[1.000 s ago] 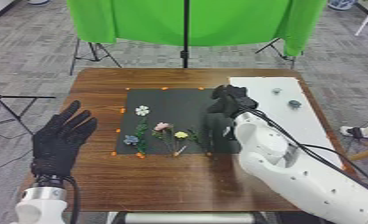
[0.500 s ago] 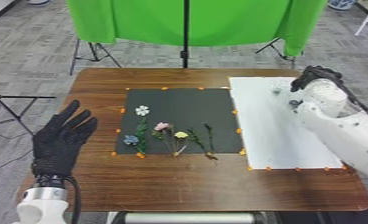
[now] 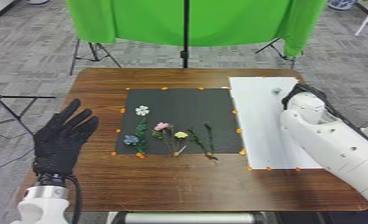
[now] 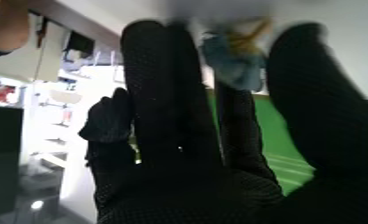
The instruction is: Arrange flowers
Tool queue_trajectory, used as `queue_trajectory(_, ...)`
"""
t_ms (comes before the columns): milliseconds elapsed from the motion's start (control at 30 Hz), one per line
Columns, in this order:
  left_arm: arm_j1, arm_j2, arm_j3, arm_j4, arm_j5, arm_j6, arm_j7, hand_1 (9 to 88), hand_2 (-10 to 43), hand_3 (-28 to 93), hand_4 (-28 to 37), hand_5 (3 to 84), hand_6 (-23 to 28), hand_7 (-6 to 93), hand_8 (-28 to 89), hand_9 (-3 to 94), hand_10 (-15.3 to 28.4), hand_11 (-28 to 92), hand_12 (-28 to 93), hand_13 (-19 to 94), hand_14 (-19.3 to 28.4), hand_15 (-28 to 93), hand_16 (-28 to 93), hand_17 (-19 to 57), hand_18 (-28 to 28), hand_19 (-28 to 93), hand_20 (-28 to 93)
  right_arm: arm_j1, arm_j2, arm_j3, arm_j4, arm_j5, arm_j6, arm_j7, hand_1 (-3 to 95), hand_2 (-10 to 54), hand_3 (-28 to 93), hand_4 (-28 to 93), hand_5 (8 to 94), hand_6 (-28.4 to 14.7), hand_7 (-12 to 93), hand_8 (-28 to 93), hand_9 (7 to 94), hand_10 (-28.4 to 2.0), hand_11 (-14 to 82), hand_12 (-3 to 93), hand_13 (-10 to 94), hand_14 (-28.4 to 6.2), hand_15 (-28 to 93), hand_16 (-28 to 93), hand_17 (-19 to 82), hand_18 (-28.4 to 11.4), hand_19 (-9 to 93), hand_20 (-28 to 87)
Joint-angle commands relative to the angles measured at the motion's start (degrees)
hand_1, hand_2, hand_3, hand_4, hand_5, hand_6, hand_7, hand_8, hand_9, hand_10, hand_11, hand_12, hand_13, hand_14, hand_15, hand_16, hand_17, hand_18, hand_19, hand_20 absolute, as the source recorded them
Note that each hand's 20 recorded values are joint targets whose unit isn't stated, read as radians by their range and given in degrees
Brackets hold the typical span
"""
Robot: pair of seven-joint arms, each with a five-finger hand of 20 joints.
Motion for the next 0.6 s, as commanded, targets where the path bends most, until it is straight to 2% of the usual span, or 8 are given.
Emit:
queue_trajectory(33,0.58,-0.86,-0.4,0.13,0.58,-0.86,-1.01,23.9,6.3,80,-23.9,38.2,10.3,13.2,-9,35.6,21.0,27,11,27,28.4,54,-10,-8.5,26.0,57,15,-3.37,1.12,-5.25,0.6,-4.84,9.02,-0.49,59.9,-9.5,65,-28,86.8,4.1,18,2,93.2,-5.1,13.3,29.2,84,-1.6,57,25,37,-22.2,93,55)
queue_trajectory(167,0.92,-0.48,-0.24,0.0,0.39,-0.77,-0.5,23.9,6.2,80,-23.9,38.1,10.2,13.4,-9,35.5,21.1,27,11,27,28.4,54,-10,-8.5,26.0,57,15,-2.5,2.93,-8.04,-1.38,-5.86,17.18,-0.52,61.3,-9.5,65,-28,89.5,3.6,18,2,93.7,-4.6,16.6,28.3,87,-1.1,56,24,39,-22.2,93,56)
queue_trajectory(333,1.5,-0.74,-0.96,-0.2,0.67,-0.72,-1.03,24.0,6.3,80,-23.9,38.2,10.2,13.4,-9,35.5,21.1,27,11,27,28.4,54,-10,-8.5,26.0,57,15,-2.29,4.91,-9.06,-8.39,-8.09,24.43,-4.36,60.0,-9.5,69,-28,90.7,3.0,18,2,93.7,-5.2,18.7,27.3,87,-1.3,56,25,40,-22.5,93,56)
queue_trajectory(467,2.05,-0.85,-1.18,-0.44,0.71,-0.78,-1.04,24.0,6.3,80,-23.9,38.3,10.3,13.3,-9,35.5,21.2,27,11,27,28.4,54,-10,-8.5,26.0,57,15,-4.36,3.72,-7.26,-15.33,-9.9,23.93,-12.64,59.4,-9.5,70,-28,90.9,2.7,17,2,93.7,-5.5,18.7,27.3,87,-1.7,56,26,40,-22.7,93,56)
queue_trajectory(600,1.6,-0.43,-0.7,-0.33,0.39,-0.68,-0.25,24.0,6.3,80,-23.8,38.3,10.3,13.2,-9,35.5,21.1,27,11,27,28.4,54,-10,-8.5,26.0,57,15,-6.93,-0.58,-5.5,-19.97,-12.66,19.71,-20.73,58.8,-9.5,71,-28,90.5,2.8,17,3,93.7,-5.9,18.4,27.8,86,-2.2,57,26,39,-22.3,93,57)
